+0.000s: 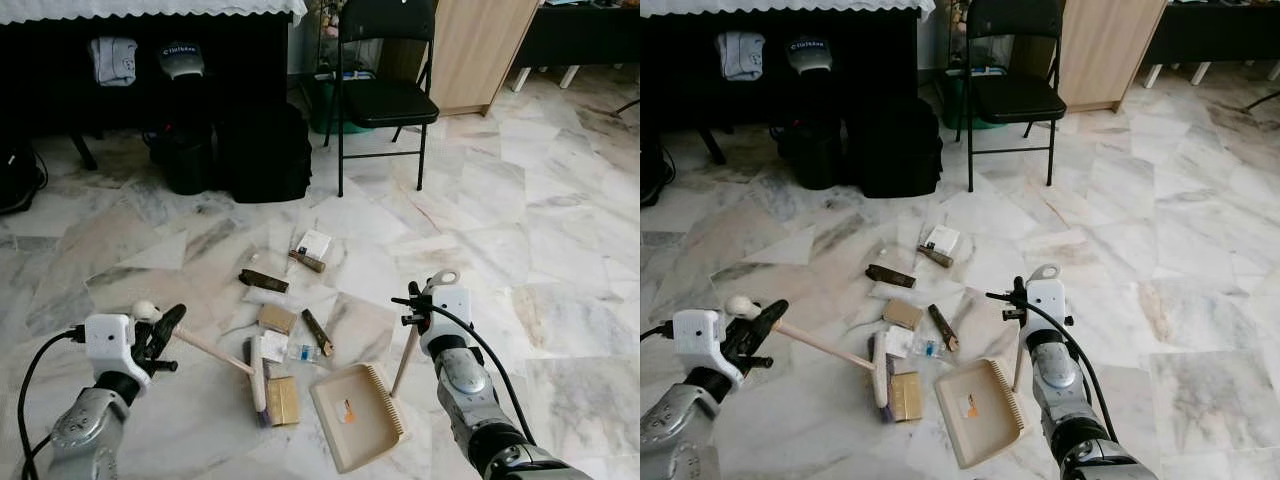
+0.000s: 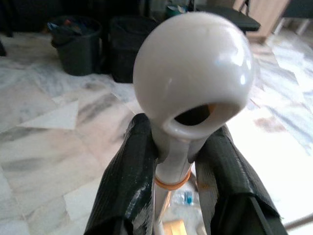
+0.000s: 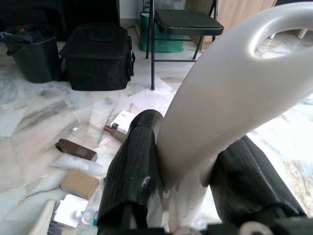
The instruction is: Sweep floor
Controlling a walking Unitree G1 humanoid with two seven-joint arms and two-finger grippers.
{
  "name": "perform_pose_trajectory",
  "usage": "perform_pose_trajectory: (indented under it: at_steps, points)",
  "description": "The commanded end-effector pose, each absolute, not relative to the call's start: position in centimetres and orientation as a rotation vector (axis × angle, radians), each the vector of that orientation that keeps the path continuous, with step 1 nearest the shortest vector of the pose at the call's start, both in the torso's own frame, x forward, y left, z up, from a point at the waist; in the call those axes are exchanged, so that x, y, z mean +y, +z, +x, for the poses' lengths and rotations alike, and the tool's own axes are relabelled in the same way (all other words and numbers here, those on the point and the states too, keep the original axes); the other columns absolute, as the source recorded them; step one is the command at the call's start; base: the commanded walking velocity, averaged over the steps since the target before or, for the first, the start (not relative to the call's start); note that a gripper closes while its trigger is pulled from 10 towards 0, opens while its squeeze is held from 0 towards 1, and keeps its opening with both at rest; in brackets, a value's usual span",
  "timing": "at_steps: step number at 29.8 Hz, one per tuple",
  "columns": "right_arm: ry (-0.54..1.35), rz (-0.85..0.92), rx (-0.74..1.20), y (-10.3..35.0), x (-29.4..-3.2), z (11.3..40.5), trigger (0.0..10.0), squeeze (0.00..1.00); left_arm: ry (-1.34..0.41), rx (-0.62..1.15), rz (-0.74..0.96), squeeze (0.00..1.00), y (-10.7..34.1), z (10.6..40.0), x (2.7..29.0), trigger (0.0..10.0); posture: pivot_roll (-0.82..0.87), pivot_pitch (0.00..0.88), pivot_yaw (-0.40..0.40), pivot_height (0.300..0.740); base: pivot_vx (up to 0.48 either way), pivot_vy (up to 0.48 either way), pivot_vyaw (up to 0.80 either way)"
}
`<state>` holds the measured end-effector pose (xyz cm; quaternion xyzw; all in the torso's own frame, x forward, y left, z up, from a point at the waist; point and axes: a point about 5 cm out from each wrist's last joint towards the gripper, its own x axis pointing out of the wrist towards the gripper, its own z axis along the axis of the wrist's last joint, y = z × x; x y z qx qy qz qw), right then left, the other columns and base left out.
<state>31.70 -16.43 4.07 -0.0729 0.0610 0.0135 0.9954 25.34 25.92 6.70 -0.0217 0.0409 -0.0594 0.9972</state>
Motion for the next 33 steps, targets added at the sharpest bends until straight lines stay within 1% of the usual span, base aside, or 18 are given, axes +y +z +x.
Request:
perform_pose_trajectory:
  at_steps: [1, 4, 7, 11, 17, 21, 23, 27, 30, 33]
  points:
    - [0.031, -0.173, 0.150, 3.7, -16.9, 31.5, 10.0, 0.00, -0.154, 0.176, -0.056, 0.00, 5.2, 24.4, 25.7, 10.0, 0.00, 0.107, -0.086, 0.740, 0.000, 0.000, 0.00]
    - [0.032, -0.173, 0.151, 3.7, -16.9, 31.5, 10.0, 0.00, -0.179, 0.191, -0.071, 0.00, 5.3, 24.0, 26.1, 10.0, 0.00, 0.108, -0.087, 0.740, 0.000, 0.000, 0.00]
    - [0.035, -0.173, 0.155, 3.6, -16.9, 31.5, 10.0, 0.00, -0.220, 0.235, -0.074, 0.00, 5.0, 23.3, 26.2, 10.0, 0.00, 0.107, -0.087, 0.740, 0.000, 0.000, 0.00]
    - [0.037, -0.172, 0.155, 3.7, -16.9, 31.5, 10.0, 0.00, -0.287, 0.320, -0.120, 0.00, 4.6, 21.8, 26.7, 10.0, 0.01, 0.107, -0.087, 0.740, 0.000, 0.000, 0.00]
    - [0.040, -0.171, 0.157, 3.7, -16.9, 31.6, 10.0, 0.00, -0.380, 0.388, -0.157, 0.00, 4.6, 20.5, 26.2, 10.0, 0.01, 0.107, -0.086, 0.740, 0.000, 0.000, 0.00]
    - [0.039, -0.170, 0.157, 3.7, -16.9, 31.6, 10.0, 0.00, -0.385, 0.357, -0.204, 0.00, 5.3, 20.8, 25.8, 10.0, 0.01, 0.107, -0.086, 0.740, 0.000, 0.000, 0.00]
    - [0.039, -0.170, 0.156, 3.8, -16.8, 31.7, 10.0, 0.00, -0.420, 0.333, -0.256, 0.00, 6.0, 21.0, 25.2, 10.0, 0.02, 0.106, -0.086, 0.740, 0.000, 0.000, 0.00]
    - [0.039, -0.169, 0.154, 3.9, -16.8, 31.8, 10.0, 0.00, -0.479, 0.295, -0.288, 0.00, 7.5, 21.2, 24.7, 10.0, 0.02, 0.107, -0.084, 0.740, 0.000, 0.000, 0.00]
    - [0.039, -0.168, 0.156, 3.9, -16.7, 31.8, 10.0, 0.00, -0.469, 0.264, -0.289, 0.00, 8.2, 21.4, 24.8, 10.0, 0.02, 0.107, -0.084, 0.740, 0.000, 0.000, 0.00]
    - [0.040, -0.167, 0.157, 3.9, -16.7, 31.8, 10.0, 0.00, -0.403, 0.191, -0.269, 0.00, 9.4, 22.3, 25.4, 10.0, 0.02, 0.107, -0.083, 0.740, 0.000, 0.000, 0.00]
